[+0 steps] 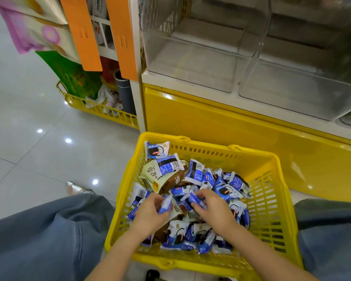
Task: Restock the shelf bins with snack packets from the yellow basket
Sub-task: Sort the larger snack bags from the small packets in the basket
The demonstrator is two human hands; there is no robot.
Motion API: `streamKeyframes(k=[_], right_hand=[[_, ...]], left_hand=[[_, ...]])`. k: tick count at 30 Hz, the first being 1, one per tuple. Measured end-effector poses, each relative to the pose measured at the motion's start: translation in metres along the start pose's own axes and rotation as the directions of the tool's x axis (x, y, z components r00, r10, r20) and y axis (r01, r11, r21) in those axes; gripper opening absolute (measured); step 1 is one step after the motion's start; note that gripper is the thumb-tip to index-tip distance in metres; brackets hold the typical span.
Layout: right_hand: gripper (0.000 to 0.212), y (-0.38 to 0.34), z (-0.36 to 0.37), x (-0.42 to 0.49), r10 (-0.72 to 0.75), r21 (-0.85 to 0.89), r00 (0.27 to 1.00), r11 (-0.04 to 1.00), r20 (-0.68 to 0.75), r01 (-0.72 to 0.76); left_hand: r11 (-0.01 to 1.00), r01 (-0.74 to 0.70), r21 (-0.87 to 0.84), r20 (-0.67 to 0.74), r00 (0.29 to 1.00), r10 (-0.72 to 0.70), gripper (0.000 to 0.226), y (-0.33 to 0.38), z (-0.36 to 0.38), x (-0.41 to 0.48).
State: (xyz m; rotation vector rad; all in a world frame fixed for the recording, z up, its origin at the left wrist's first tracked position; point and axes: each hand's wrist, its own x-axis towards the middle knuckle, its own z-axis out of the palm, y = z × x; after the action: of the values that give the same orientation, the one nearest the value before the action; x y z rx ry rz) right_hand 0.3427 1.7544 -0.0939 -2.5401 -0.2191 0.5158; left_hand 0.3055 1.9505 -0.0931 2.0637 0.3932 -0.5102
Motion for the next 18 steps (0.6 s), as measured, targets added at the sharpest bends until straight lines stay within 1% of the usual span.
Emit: streamKeyframes(k=[1, 2, 3, 4, 5, 6, 7, 8, 9, 12, 13, 15, 16, 18], right_hand=[[0.033, -0.002, -0.006, -0.001, 0.043, 0.108, 0.999, 0.993, -0.016, -0.041], [0.03, -0.006, -0.012, 0.0, 0.093, 0.247, 0.996, 0.965, -0.012, -0.087], [0.026, -0.012, -0.019, 0.0, 0.137, 0.401, 0.99, 0.906, 0.022, -0.134], [0.024, -0.02, -0.024, 0.001, 0.154, 0.542, 0.985, 0.823, 0.076, -0.171], [0.023, -0.029, -0.027, 0.0, 0.146, 0.647, 0.981, 0.737, 0.131, -0.196], [0.021, -0.037, -0.029, 0.0, 0.121, 0.715, 0.977, 0.667, 0.175, -0.21], [0.018, -0.046, -0.027, -0.001, 0.092, 0.751, 0.976, 0.626, 0.196, -0.21], [0.016, -0.053, -0.023, -0.003, 0.077, 0.763, 0.979, 0.615, 0.191, -0.197], [0.016, -0.06, -0.018, -0.006, 0.084, 0.755, 0.982, 0.63, 0.169, -0.184], [0.021, -0.071, -0.005, -0.011, 0.148, 0.653, 0.988, 0.744, 0.044, -0.141], [0.019, -0.072, -0.001, -0.012, 0.144, 0.638, 0.989, 0.761, 0.014, -0.12], [0.011, -0.072, 0.001, -0.014, 0.094, 0.647, 0.996, 0.759, -0.002, -0.07], [0.01, -0.07, 0.0, -0.014, 0.084, 0.659, 0.997, 0.749, 0.001, -0.064], [0.014, -0.062, -0.002, -0.014, 0.105, 0.677, 0.994, 0.732, 0.001, -0.078]], left_hand=[[0.98, 0.067, -0.186, 0.009, 0.998, -0.066, 0.023, 0.006, -0.003, -0.001], [0.914, 0.128, -0.385, 0.033, 0.992, -0.125, 0.017, 0.012, -0.005, -0.002], [0.819, 0.169, -0.548, 0.063, 0.985, -0.161, 0.014, 0.018, -0.008, -0.003], [0.73, 0.187, -0.658, 0.088, 0.981, -0.172, 0.014, 0.022, -0.009, -0.004], [0.67, 0.189, -0.718, 0.101, 0.981, -0.168, 0.016, 0.026, -0.01, -0.006], [0.644, 0.184, -0.743, 0.104, 0.982, -0.159, 0.019, 0.029, -0.01, -0.008], [0.636, 0.178, -0.751, 0.103, 0.983, -0.153, 0.022, 0.032, -0.009, -0.01], [0.632, 0.176, -0.755, 0.1, 0.983, -0.154, 0.027, 0.033, -0.008, -0.013], [0.623, 0.177, -0.762, 0.093, 0.982, -0.166, 0.03, 0.034, -0.007, -0.015], [0.581, 0.213, -0.786, 0.122, 0.974, -0.192, 0.037, 0.033, -0.006, -0.019], [0.604, 0.21, -0.769, 0.131, 0.976, -0.173, 0.035, 0.032, -0.005, -0.02], [0.691, 0.155, -0.706, 0.088, 0.987, -0.132, 0.03, 0.029, -0.001, -0.02], [0.706, 0.132, -0.695, 0.047, 0.989, -0.138, 0.032, 0.027, 0.001, -0.02], [0.662, 0.11, -0.741, -0.009, 0.985, -0.173, 0.03, 0.028, 0.0, -0.019]])
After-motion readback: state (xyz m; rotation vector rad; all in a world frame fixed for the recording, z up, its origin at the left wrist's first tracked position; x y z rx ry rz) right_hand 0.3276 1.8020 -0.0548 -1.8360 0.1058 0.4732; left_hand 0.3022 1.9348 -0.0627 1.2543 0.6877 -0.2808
